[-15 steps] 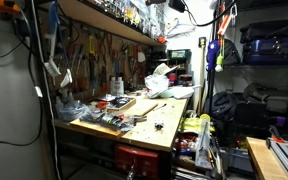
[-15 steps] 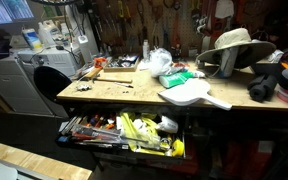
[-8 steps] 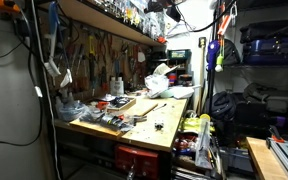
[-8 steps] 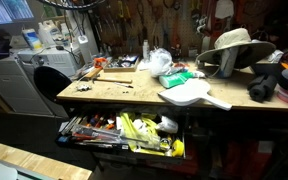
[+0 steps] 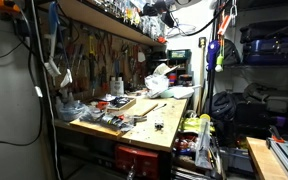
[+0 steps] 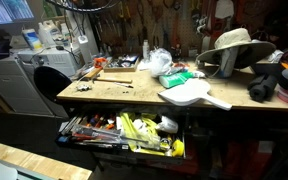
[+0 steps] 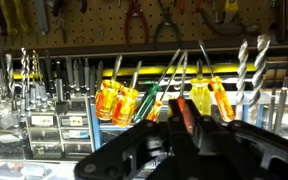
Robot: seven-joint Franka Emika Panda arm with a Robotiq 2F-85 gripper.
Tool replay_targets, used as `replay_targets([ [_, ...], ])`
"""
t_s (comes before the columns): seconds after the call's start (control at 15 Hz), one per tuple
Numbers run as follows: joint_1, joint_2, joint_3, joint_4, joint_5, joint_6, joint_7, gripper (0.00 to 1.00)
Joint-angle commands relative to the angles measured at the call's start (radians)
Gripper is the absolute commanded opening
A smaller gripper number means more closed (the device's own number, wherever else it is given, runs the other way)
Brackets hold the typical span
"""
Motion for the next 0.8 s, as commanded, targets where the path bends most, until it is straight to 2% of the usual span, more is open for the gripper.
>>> replay_targets([
  [0.0,-0.006,0.042,-0.001,0.065,0.151,-0.021,-0.124,0.02],
  [0.4,-0.003,0.088,0.000,0.112,0.301,-0.016,-0.211,0.02],
  [0.73,0.001,0.113,0.003,0.122,0.324,-0.006,-0.180,0.02],
])
